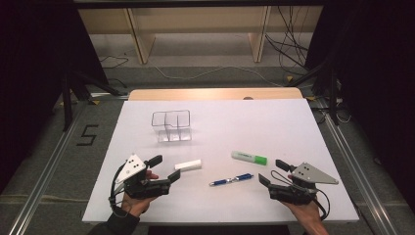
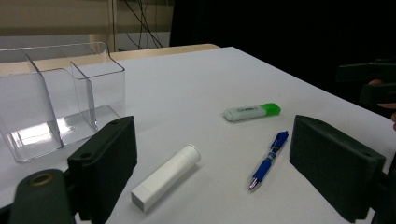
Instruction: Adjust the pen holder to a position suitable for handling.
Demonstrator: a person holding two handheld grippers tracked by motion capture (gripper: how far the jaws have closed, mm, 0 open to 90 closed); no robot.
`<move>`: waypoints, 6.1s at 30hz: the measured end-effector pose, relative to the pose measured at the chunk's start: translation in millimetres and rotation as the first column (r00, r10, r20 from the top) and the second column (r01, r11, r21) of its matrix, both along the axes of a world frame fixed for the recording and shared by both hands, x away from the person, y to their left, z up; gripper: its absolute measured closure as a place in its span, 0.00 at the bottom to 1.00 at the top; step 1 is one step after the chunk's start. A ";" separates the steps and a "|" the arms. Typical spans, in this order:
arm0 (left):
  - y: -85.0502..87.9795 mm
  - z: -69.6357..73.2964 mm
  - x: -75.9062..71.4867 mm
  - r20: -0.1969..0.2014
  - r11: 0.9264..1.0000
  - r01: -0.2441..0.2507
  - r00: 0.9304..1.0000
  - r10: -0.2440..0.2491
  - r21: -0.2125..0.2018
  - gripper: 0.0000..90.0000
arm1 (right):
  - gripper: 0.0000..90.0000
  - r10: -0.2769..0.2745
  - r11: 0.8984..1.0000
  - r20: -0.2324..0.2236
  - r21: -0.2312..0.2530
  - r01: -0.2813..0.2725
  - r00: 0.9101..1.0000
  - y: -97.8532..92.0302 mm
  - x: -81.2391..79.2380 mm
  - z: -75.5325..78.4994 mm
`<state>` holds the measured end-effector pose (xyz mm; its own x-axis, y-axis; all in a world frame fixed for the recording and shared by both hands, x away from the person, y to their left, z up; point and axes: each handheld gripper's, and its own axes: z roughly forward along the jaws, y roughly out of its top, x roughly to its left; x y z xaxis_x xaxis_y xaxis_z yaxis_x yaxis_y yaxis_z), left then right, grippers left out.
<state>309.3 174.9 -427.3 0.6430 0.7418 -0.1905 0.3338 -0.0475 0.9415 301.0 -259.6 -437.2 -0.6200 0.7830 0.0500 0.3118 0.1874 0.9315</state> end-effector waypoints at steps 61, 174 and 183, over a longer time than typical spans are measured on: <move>66.8 -12.4 115.5 -0.207 0.877 -0.465 0.852 0.481 0.125 0.82 | 0.27 -0.032 0.999 0.008 0.032 0.032 0.999 -3.2 -0.2 1.3; -69.5 -27.2 218.5 -0.389 0.911 -0.412 0.833 0.392 0.036 0.99 | 0.22 -0.007 0.999 -0.022 0.053 0.008 1.000 -5.6 0.3 -0.2; -80.4 -28.6 225.3 -0.391 0.909 -0.413 0.830 0.397 0.046 0.99 | 0.22 -0.004 0.999 -0.021 0.054 0.005 1.000 -5.7 0.5 -0.3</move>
